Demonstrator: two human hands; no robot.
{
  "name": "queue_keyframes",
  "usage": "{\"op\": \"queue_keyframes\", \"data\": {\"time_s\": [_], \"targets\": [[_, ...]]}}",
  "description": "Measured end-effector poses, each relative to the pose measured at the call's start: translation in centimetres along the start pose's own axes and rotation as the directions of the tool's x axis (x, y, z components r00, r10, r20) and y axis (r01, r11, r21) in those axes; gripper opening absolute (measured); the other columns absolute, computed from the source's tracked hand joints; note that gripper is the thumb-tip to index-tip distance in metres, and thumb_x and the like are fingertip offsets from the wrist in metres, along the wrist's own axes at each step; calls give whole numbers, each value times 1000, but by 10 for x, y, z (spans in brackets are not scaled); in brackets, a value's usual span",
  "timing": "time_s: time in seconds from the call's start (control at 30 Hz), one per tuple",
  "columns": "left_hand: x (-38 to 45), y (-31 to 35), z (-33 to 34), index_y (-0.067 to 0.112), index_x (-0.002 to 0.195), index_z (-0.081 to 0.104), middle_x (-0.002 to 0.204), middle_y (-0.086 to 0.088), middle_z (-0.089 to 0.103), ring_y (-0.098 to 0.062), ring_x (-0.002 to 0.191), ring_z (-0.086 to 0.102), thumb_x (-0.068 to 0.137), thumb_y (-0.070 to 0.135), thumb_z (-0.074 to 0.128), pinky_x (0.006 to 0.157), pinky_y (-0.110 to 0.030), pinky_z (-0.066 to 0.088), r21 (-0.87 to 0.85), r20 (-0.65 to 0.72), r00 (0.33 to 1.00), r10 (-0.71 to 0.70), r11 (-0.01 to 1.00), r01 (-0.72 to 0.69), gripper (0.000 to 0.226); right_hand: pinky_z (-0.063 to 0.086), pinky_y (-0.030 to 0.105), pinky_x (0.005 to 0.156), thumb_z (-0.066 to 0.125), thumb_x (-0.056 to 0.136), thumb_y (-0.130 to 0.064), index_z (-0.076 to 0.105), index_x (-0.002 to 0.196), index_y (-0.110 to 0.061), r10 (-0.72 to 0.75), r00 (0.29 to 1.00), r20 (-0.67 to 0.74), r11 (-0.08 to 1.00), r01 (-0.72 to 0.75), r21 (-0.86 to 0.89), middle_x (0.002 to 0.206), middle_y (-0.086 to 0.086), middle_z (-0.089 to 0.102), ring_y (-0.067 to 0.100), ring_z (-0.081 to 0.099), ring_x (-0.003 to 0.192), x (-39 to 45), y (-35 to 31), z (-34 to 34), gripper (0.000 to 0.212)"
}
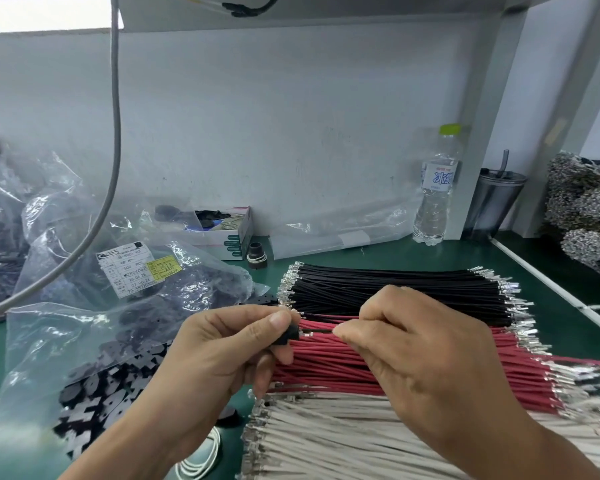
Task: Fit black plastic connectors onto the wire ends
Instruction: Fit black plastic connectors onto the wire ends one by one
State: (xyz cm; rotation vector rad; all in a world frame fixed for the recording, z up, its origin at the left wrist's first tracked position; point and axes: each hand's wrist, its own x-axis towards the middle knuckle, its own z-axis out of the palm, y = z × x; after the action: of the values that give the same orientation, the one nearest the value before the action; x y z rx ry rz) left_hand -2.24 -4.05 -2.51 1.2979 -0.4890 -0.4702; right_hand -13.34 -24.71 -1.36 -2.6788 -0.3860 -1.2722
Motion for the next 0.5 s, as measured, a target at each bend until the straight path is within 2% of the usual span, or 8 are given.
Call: {"op": "queue_keyframes", "data": {"time_s": [0.1, 0.23, 0.3, 0.37, 0.4, 0.5], "targets": [[-1, 1, 2, -1, 101, 79, 72, -20, 68, -18, 46, 50, 65, 37, 87, 43, -25, 45, -34, -5, 999, -42, 999, 42, 52, 43, 30, 42, 74, 86, -10, 75, 100, -17, -40, 999, -37, 999, 39, -25, 85, -7, 59, 14, 52, 68, -2, -1, 4, 16], [-3, 1, 9, 2, 102, 79, 76, -20, 70, -19, 48, 54, 65, 40, 88, 44, -27, 47, -69, 6, 999, -45, 997, 45, 55, 44, 30, 41, 72, 90, -13, 73, 97, -17, -3, 999, -32, 1000, 3, -9, 85, -7, 59, 14, 56, 67, -4, -6, 9, 9], [-4, -1, 11, 10, 105, 81, 80, -20, 74, -19, 55, 61, 66, 40, 92, 50, -26, 52, 34, -10, 999, 54, 998, -53, 50, 47, 29, 45, 67, 94, -19, 74, 95, -19, 51, 998, -20, 999, -51, 1, 84, -9, 59, 11, 57, 68, -3, -4, 8, 7], [-5, -3, 11, 20, 104, 82, 80, -15, 77, -16, 61, 67, 69, 27, 93, 58, -21, 55, 197, -8, 981, 192, 962, -187, 37, 46, 17, 55, 61, 97, -26, 76, 95, -22, 126, 992, 3, 991, -126, 35, 85, -13, 59, 3, 56, 70, -2, -2, 6, 15], [-5, -4, 10, 23, 99, 83, 82, -13, 78, -16, 62, 68, 68, 24, 90, 59, -20, 55, 269, -10, 968, 249, 933, -237, 32, 41, 10, 60, 59, 97, -29, 76, 94, -24, 152, 988, 12, 986, -153, 65, 85, -15, 59, 0, 54, 71, -2, -2, 6, 18], [-4, -6, 9, 28, 91, 84, 78, -9, 78, -19, 56, 66, 69, 22, 86, 57, -24, 54, 403, -7, 950, 312, 870, -283, 22, 33, 4, 65, 56, 96, -33, 77, 91, -24, 169, 985, 32, 977, -172, 125, 84, -17, 59, -5, 51, 71, -2, -2, 7, 23]]}}
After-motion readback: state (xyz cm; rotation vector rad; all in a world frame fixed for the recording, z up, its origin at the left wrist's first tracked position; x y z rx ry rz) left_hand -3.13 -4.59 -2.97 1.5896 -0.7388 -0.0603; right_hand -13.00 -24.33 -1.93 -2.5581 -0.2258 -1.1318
